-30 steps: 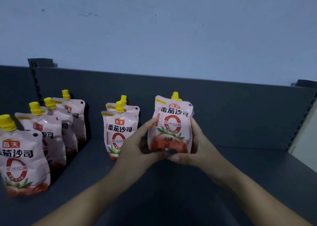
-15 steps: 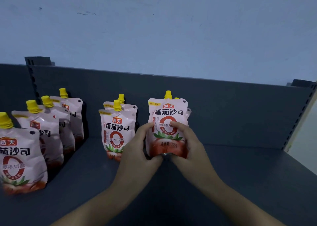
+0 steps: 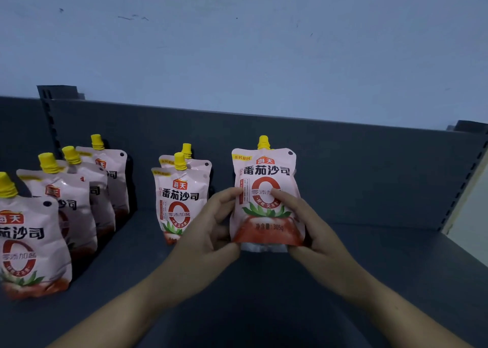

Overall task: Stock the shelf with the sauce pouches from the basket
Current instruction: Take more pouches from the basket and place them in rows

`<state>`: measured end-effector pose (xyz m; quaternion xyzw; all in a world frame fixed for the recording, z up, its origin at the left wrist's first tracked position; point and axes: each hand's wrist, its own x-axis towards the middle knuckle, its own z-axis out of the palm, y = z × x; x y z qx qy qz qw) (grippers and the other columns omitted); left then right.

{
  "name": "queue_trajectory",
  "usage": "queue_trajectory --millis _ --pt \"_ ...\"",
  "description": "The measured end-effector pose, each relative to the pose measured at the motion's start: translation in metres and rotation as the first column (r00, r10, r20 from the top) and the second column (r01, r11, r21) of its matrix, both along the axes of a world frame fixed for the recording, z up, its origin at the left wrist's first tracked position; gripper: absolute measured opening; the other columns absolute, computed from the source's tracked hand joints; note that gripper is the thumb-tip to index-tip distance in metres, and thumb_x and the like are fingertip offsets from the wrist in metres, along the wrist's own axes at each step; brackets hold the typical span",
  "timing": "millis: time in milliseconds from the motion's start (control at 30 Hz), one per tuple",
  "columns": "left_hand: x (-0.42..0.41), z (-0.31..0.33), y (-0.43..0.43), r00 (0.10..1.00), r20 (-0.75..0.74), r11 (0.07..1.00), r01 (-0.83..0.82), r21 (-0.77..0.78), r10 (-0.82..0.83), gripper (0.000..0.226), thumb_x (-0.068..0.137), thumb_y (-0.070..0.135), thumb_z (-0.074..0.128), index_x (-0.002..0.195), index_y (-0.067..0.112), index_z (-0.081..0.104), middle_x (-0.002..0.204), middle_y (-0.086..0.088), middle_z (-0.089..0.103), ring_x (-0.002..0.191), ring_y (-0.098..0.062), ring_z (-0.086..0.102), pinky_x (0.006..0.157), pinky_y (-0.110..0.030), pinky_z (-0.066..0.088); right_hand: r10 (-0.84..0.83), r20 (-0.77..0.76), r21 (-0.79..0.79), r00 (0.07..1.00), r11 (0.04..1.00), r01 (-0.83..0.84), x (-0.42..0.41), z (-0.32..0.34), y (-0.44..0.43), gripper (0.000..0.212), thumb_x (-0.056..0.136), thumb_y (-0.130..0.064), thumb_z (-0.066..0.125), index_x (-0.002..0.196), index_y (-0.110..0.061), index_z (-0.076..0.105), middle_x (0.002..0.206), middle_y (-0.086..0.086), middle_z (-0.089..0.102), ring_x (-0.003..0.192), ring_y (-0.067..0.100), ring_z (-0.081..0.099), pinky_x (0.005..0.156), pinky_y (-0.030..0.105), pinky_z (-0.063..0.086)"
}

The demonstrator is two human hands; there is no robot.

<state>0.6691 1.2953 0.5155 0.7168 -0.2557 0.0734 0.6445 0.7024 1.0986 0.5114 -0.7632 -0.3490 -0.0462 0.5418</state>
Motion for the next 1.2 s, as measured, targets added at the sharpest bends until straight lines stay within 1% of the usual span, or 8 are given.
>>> queue_trajectory --millis 133,200,400,567,767,900,1033,1200 --pt "0.021 0.006 -0.011 0.925 -0.374 0.952 -0.059 -0.3 -0.06 0.049 0.086 0.003 0.057 0.115 0.041 0.045 0.119 0.001 0.066 0.086 -0.023 0.071 0.063 -0.041 0.056 -0.059 0.052 0.032 0.997 0.998 0.058 0.003 -0.009 -0.004 0.076 0.074 0.004 0.046 0.134 -0.043 0.037 0.129 -0.022 0.043 0.128 0.004 0.044 0.101 0.021 0.043" --pt "0.025 0.008 -0.016 0.893 -0.431 0.952 -0.011 -0.307 -0.129 0.046 0.076 0.004 0.067 0.114 0.026 0.054 0.105 -0.005 0.073 0.088 -0.022 0.072 0.07 -0.037 0.059 -0.054 0.024 0.008 0.998 0.999 0.053 0.004 -0.014 -0.004 0.081 0.076 0.003 0.045 0.136 -0.049 0.028 0.134 -0.025 0.039 0.129 -0.003 0.04 0.101 0.014 0.039" --pt "0.042 0.0 -0.019 0.92 -0.385 0.983 -0.128 -0.128 0.069 0.043 0.075 -0.007 0.066 0.109 0.018 0.059 0.1 -0.002 0.074 0.094 -0.015 0.07 0.075 -0.03 0.058 0.143 -0.233 -0.116 0.962 0.978 -0.173 0.013 -0.022 -0.02 0.108 0.082 -0.001 0.065 0.138 -0.049 -0.014 0.144 -0.029 0.028 0.128 -0.002 0.044 0.1 0.018 0.042" --pt "0.06 -0.021 -0.024 0.938 -0.326 0.992 -0.127 0.001 0.12 0.049 0.076 -0.009 0.065 0.106 0.028 0.055 0.102 0.004 0.071 0.094 -0.005 0.068 0.071 -0.022 0.057 -0.095 -0.292 -0.047 0.952 0.995 0.084 0.029 -0.037 -0.018 0.118 0.076 0.0 0.073 0.137 -0.044 -0.019 0.123 -0.009 0.059 0.108 0.002 0.062 0.082 0.014 0.05" --pt "0.075 -0.035 -0.026 0.953 -0.203 0.959 -0.178 0.219 0.223 0.047 0.078 0.008 0.07 0.106 0.039 0.049 0.103 0.02 0.064 0.095 0.005 0.063 0.086 -0.022 0.054 -0.239 -0.152 -0.181 0.959 0.961 0.211 0.049 -0.038 -0.017 0.071 0.071 -0.007 0.078 0.121 -0.041 0.04 0.105 -0.014 0.069 0.099 -0.003 0.065 0.082 0.016 0.053" --pt "0.081 -0.038 -0.019 0.959 -0.172 0.873 -0.121 0.473 0.226 0.048 0.075 0.022 0.075 0.113 0.038 0.049 0.107 0.021 0.059 0.096 0.007 0.055 0.084 -0.009 0.043 -0.307 -0.073 -0.255 0.949 0.925 0.28 0.055 -0.044 -0.012 0.056 0.073 -0.012 0.076 0.101 -0.046 0.042 0.098 -0.024 0.061 0.093 -0.02 0.057 0.077 0.004 0.047" --pt "0.098 -0.043 -0.025 0.931 -0.203 0.853 -0.171 0.493 0.303 0.058 0.078 0.02 0.072 0.128 0.019 0.043 0.128 0.005 0.056 0.116 -0.011 0.053 0.091 -0.018 0.041 -0.362 -0.024 -0.26 0.932 0.902 0.344 0.064 -0.052 -0.009 0.043 0.076 -0.012 0.074 0.103 -0.033 0.048 0.096 -0.025 0.058 0.087 -0.014 0.059 0.074 0.002 0.045" --pt "0.103 -0.049 -0.031 0.911 -0.178 0.85 -0.258 0.459 0.373 0.049 0.078 0.018 0.072 0.121 0.016 0.05 0.127 0.0 0.059 0.111 -0.01 0.054 0.087 -0.019 0.04 -0.47 0.037 -0.307 0.882 0.834 0.458 0.079 -0.054 -0.014 0.025 0.081 -0.002 0.063 0.098 -0.018 0.054 0.082 -0.02 0.059 0.077 -0.003 0.058 0.065 0.009 0.046"
